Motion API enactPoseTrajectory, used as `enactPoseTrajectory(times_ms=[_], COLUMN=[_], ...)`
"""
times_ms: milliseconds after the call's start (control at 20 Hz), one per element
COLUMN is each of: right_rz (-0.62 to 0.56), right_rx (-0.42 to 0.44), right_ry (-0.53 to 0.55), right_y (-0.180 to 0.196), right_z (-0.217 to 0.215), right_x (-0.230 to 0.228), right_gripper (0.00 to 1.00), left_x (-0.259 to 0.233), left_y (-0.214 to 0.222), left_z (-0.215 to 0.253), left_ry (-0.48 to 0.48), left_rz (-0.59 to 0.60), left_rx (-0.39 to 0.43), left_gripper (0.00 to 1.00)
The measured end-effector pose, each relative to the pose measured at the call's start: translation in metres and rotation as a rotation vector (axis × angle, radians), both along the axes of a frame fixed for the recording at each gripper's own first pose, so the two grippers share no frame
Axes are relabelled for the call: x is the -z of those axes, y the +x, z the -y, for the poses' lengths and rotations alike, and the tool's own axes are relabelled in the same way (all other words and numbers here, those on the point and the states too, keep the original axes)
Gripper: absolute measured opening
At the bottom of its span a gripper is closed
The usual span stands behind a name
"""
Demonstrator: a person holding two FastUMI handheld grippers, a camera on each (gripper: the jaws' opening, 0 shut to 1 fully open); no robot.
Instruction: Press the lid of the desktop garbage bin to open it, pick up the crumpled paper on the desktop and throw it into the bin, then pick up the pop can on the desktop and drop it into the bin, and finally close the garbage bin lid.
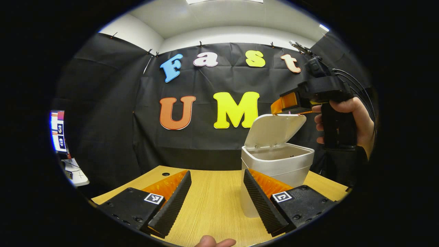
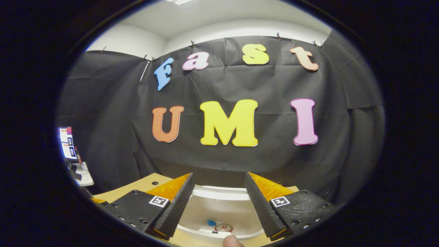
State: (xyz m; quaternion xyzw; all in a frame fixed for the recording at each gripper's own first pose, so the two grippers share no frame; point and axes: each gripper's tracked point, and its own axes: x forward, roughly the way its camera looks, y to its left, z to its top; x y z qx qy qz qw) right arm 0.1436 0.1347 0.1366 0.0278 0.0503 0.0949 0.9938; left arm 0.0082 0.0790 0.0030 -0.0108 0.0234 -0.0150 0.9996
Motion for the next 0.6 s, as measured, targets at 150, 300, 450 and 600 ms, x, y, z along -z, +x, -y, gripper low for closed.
enactPoseTrajectory(times_ms=[150,300,450,600], right_rz=[-0.007,-0.018,-0.029,-0.035], right_rx=[-0.012,0.01,0.02,0.022], right_ry=[0.029,0.041,0.037,0.033], right_y=[-0.011,-0.018,-0.023,-0.028], right_z=[-0.001,0.009,0.011,0.013], right_x=[0.016,0.036,0.053,0.071], right_gripper=[0.92,0.92,0.92,0.92], left_x=[0.001,0.004,0.005,0.005], left_y=[-0.003,-0.003,-0.006,-0.005], left_z=[0.0,0.004,0.006,0.01], left_ry=[0.0,-0.009,-0.003,-0.005], left_rz=[0.0,-0.002,-0.004,-0.004], left_rx=[0.001,0.005,0.005,0.008], left_gripper=[0.98,0.99,0.99,0.99])
